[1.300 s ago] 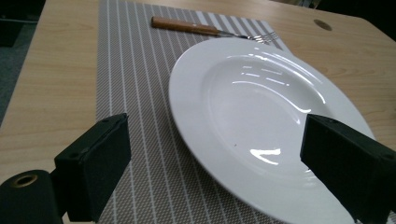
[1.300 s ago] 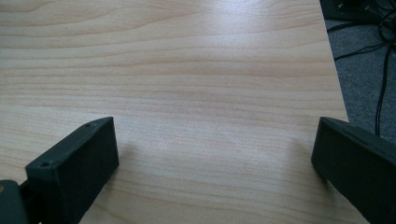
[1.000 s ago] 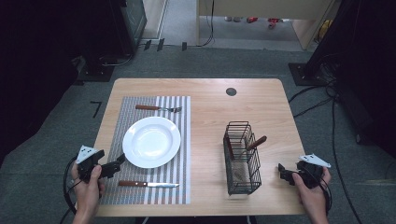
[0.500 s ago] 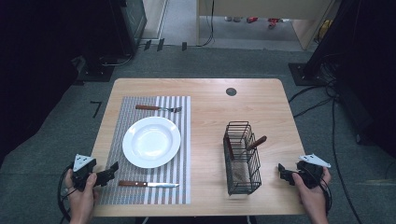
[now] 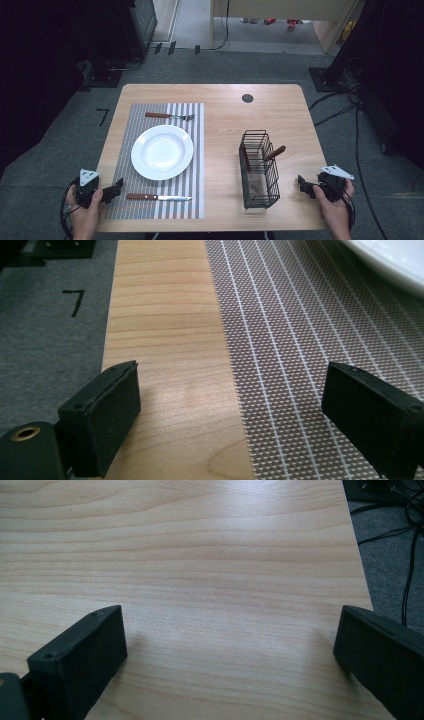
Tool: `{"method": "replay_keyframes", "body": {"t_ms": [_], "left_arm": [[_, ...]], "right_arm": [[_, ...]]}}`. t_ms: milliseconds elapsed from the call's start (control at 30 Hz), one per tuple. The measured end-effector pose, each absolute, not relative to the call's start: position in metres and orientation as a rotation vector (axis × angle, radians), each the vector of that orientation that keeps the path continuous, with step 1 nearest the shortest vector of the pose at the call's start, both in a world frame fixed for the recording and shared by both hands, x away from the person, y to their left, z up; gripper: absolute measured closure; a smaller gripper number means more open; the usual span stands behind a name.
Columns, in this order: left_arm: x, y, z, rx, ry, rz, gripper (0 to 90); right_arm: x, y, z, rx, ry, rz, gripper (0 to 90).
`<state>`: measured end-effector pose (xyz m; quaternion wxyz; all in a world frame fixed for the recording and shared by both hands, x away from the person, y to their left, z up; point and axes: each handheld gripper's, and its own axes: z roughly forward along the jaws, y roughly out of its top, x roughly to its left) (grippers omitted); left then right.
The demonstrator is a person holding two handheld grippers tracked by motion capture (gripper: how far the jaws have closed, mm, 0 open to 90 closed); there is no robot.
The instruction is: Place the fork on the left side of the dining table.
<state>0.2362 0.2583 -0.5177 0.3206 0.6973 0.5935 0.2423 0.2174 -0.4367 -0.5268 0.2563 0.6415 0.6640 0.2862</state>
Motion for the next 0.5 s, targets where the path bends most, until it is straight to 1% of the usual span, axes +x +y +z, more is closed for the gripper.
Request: {"method": "replay_keyframes", "body": {"t_ms": [33,500], "left_arm": [[0.2371,0.2546,-0.5182,1.861,1.564,0.668,9.1],[0.2384,0.2543,-0.5183,1.857,1.572,0.669,8.2]], "right_arm": [[0.2174,-0.4368,-0.5268,1.740,1.802,0.776,0.2],[0.2174,-0.4368,-0.5268,1.740,1.802,0.777,0.2]]}}
